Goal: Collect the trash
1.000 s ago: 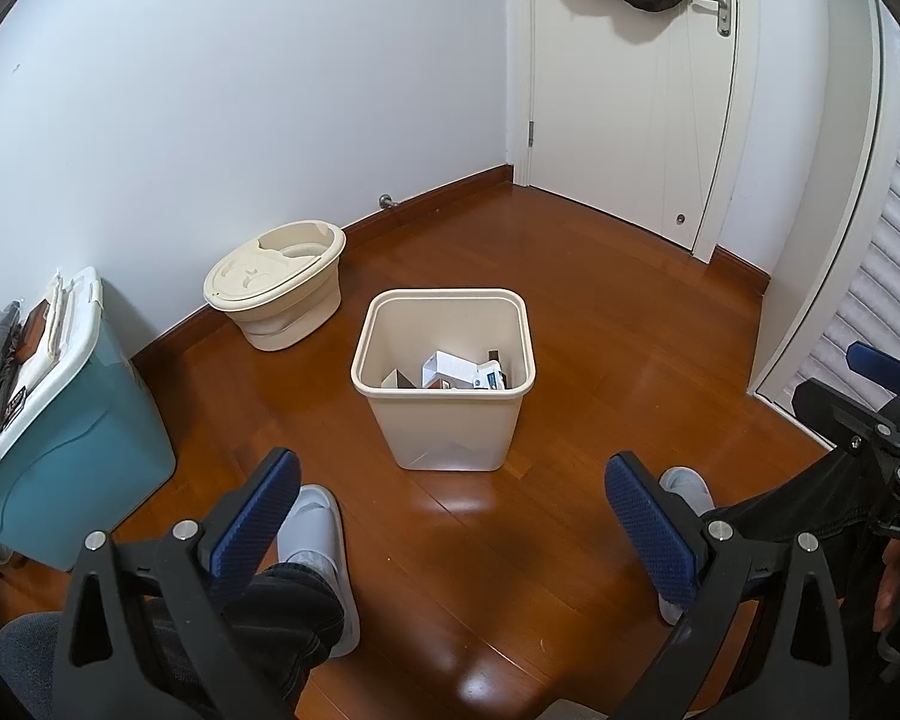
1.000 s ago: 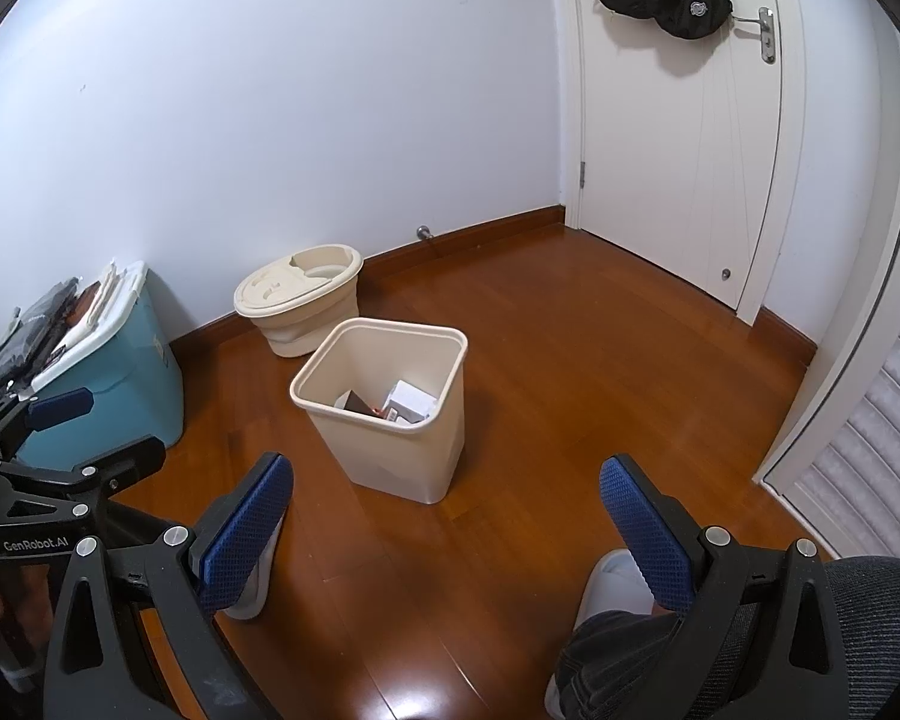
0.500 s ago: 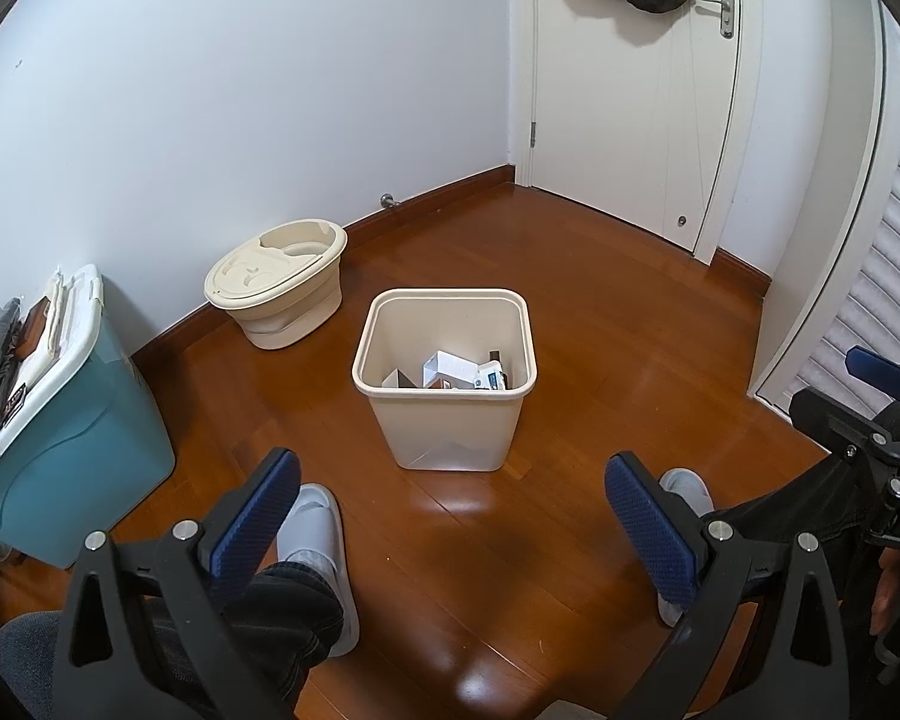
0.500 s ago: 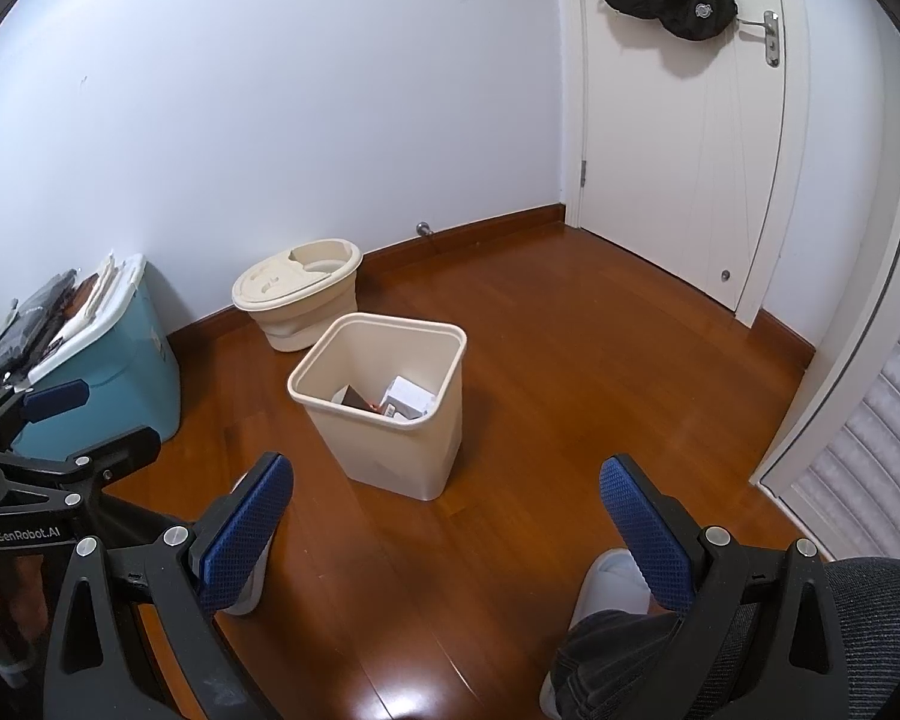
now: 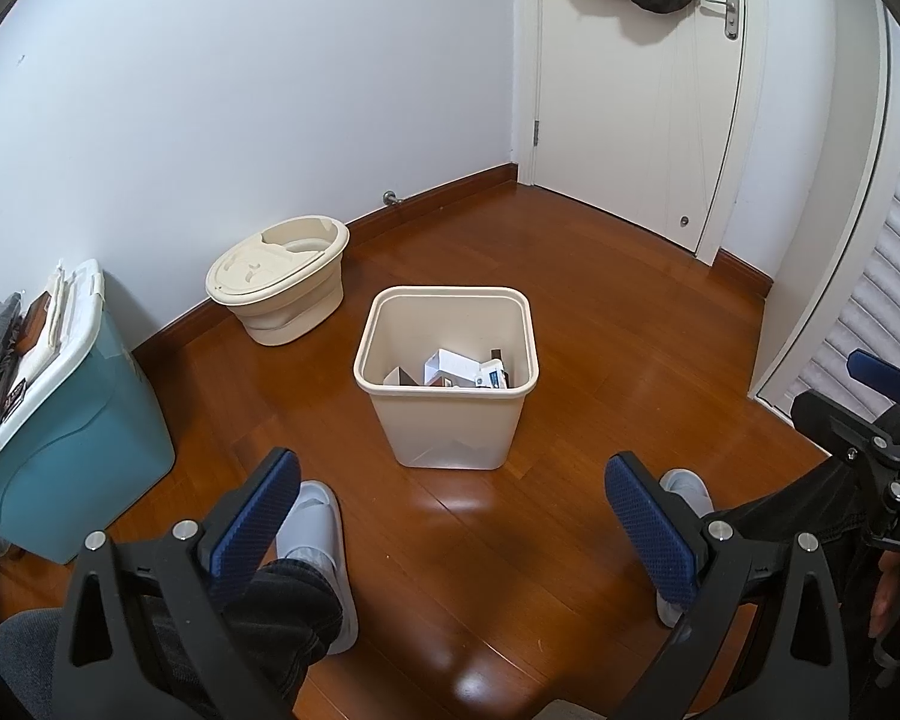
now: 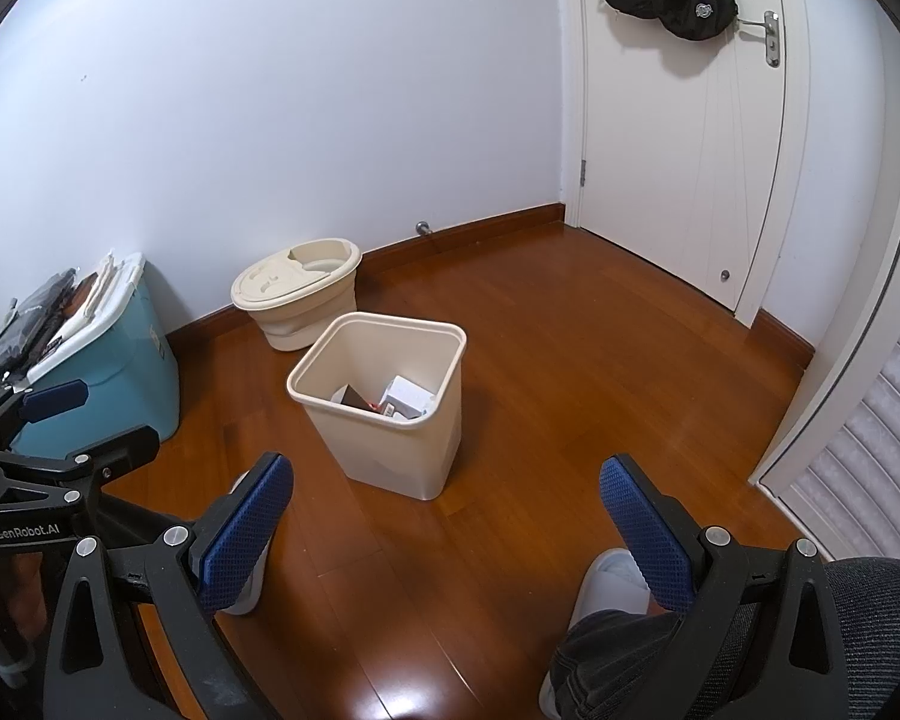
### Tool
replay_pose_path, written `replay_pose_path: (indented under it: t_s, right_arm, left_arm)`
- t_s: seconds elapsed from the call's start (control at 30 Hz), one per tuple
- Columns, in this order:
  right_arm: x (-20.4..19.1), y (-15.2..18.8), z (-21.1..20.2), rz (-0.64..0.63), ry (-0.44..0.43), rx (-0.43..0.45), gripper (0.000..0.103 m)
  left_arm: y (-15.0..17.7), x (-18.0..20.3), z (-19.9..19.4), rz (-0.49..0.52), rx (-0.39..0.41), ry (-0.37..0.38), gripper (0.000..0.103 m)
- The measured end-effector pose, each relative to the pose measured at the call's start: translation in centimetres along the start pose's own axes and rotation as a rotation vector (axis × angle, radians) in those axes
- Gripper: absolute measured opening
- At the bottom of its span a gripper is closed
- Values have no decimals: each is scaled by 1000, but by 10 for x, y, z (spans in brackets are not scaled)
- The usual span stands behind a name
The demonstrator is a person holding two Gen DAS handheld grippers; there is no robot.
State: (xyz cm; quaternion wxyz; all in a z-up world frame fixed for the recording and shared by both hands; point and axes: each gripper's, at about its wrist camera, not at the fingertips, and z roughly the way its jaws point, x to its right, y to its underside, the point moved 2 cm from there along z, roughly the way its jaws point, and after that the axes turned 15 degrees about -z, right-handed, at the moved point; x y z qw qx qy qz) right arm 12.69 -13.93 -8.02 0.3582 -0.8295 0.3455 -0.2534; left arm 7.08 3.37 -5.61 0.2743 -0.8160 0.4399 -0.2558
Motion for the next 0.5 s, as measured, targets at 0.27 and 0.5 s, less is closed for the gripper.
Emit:
replay_pose_path:
  t_s: [0.27,0.5]
  right_arm:
    - [1,-1,0,-2,-3,-1,103]
    - [3,-1,1,-4,-5,0,103]
  left_arm:
    - [3,7,-4,29,25,34,103]
    - [2,7,0,17,3,18,103]
